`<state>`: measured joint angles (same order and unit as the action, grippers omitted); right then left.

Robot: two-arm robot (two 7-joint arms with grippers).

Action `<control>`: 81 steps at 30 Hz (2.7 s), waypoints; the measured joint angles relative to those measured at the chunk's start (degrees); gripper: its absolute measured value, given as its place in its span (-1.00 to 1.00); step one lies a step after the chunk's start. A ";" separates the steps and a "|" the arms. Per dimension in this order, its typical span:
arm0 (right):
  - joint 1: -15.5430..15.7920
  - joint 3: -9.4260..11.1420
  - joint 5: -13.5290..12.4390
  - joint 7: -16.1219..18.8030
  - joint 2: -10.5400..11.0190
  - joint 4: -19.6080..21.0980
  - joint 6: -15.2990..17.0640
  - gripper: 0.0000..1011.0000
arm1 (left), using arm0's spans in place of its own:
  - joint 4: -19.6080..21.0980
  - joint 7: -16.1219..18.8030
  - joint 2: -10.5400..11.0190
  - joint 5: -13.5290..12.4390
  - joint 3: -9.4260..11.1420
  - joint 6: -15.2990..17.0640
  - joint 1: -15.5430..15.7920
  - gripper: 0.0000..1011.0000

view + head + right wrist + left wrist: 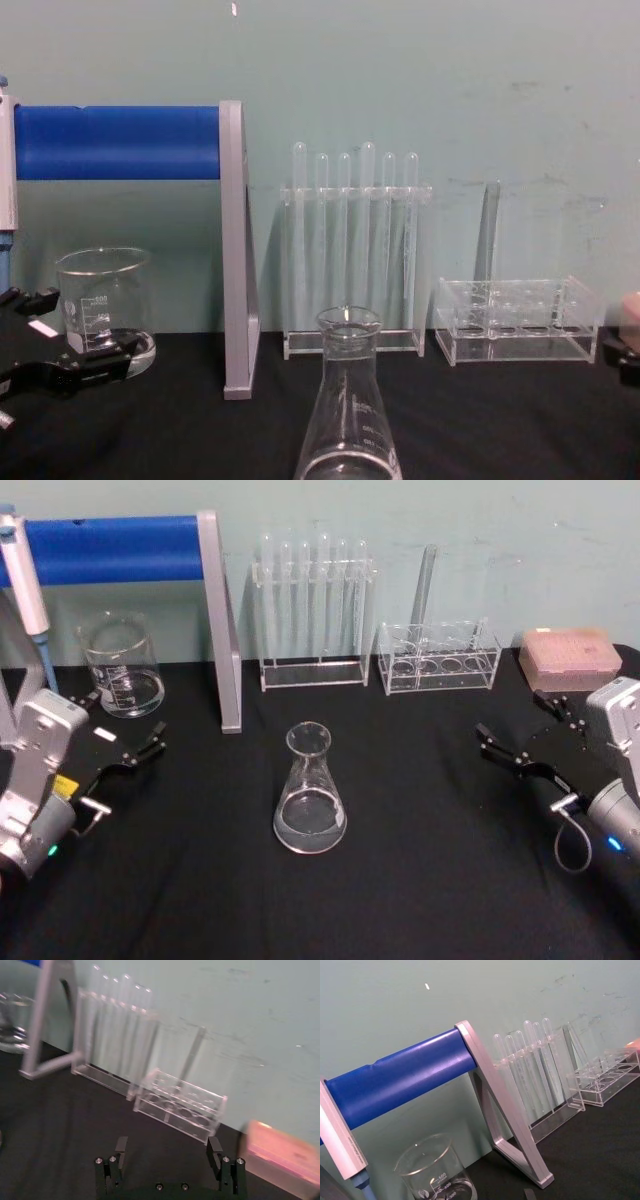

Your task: Grasp the erlenmeyer flask with one hand, shake it three times, then place it back.

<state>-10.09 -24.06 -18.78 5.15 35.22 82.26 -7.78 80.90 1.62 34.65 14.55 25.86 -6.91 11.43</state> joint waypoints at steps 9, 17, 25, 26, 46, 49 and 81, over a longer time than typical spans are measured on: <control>2.27 2.03 -6.73 10.24 1.29 3.12 -1.79 0.98 | 0.00 0.00 0.00 0.00 0.00 0.00 0.00 0.98; 3.45 2.55 -9.67 17.72 1.98 4.96 -3.12 0.98 | 0.00 0.00 0.00 0.00 0.00 0.00 0.00 0.98; 3.54 2.09 -10.91 23.82 1.86 5.94 -3.55 0.98 | 0.00 0.00 0.00 0.00 0.00 0.00 0.00 0.98; 3.54 2.09 -10.91 23.82 1.86 5.94 -3.55 0.98 | 0.00 0.00 0.00 0.00 0.00 0.00 0.00 0.98; -0.80 -1.35 -11.18 32.98 -2.79 2.78 -0.58 0.98 | 0.00 0.00 0.00 0.00 0.00 0.00 0.00 0.98; -2.28 -2.26 -10.72 33.78 -3.92 1.28 -0.38 0.98 | 0.00 0.00 0.00 0.00 0.00 0.00 0.00 0.98; -13.11 -8.03 -9.66 38.20 -12.01 -11.46 -0.91 0.98 | 0.00 0.00 0.00 0.00 0.00 0.00 0.00 0.98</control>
<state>-23.20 -32.09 -28.45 43.35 23.21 70.79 -8.69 80.90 1.62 34.65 14.55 25.86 -6.91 11.43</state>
